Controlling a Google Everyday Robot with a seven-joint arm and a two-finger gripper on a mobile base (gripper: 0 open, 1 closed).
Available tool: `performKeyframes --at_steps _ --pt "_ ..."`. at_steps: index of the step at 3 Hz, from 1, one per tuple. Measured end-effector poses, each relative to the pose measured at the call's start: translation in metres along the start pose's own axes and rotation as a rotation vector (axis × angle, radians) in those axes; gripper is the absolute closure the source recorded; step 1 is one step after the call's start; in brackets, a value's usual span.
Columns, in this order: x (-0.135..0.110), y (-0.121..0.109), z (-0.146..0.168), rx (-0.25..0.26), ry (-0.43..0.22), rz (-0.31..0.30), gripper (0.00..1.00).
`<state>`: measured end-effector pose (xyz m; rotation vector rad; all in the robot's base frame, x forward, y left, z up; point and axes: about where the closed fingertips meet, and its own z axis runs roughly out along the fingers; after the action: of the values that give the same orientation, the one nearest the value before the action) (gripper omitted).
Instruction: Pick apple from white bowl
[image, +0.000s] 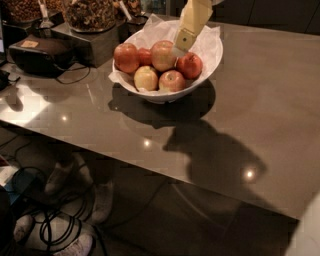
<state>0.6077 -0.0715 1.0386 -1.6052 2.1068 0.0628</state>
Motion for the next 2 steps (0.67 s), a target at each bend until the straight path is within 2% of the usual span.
performKeyframes --at_steps 2 --pt "-0.018 -0.021 0.041 -0.071 0.010 0.086 0.02"
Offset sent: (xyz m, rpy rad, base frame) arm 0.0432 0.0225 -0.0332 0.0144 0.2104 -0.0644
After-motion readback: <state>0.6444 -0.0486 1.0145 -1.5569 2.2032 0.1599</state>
